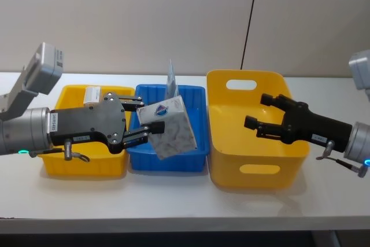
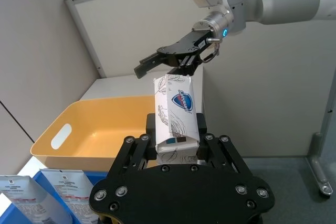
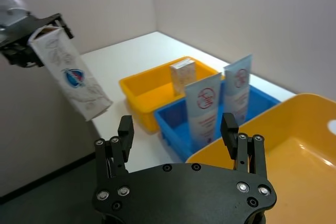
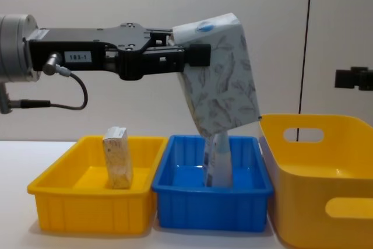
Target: Bimanual collaborative sorting of washing and personal care products
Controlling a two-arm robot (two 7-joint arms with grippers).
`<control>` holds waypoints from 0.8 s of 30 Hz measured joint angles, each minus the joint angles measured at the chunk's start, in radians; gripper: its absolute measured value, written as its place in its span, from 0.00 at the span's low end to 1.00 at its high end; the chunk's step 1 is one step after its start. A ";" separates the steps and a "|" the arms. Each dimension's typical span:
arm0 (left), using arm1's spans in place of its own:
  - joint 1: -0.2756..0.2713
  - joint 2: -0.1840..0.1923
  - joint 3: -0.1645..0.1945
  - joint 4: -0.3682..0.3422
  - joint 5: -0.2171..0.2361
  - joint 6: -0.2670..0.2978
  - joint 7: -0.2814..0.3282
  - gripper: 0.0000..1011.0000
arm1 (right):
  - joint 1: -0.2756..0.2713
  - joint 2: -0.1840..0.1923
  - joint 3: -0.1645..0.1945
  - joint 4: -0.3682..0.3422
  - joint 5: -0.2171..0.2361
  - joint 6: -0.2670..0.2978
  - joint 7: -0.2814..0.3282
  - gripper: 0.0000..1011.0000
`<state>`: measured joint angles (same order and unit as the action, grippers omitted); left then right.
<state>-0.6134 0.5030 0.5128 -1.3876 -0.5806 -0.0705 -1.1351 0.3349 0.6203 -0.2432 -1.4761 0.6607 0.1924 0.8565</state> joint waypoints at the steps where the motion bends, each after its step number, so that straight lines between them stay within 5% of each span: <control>1: 0.000 0.000 0.000 0.000 0.000 0.000 0.000 0.35 | 0.006 0.001 -0.005 0.005 0.002 0.003 0.014 0.99; 12: 0.000 0.000 0.000 0.000 0.000 0.000 0.000 0.35 | 0.060 0.015 -0.067 0.021 0.027 0.027 0.132 0.99; 24: 0.000 0.000 0.000 0.000 0.000 0.000 0.000 0.35 | 0.081 0.006 -0.109 0.010 0.033 0.005 0.177 0.99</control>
<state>-0.6134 0.5029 0.5127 -1.3876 -0.5807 -0.0704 -1.1350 0.4161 0.6260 -0.3520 -1.4662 0.6937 0.1975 1.0334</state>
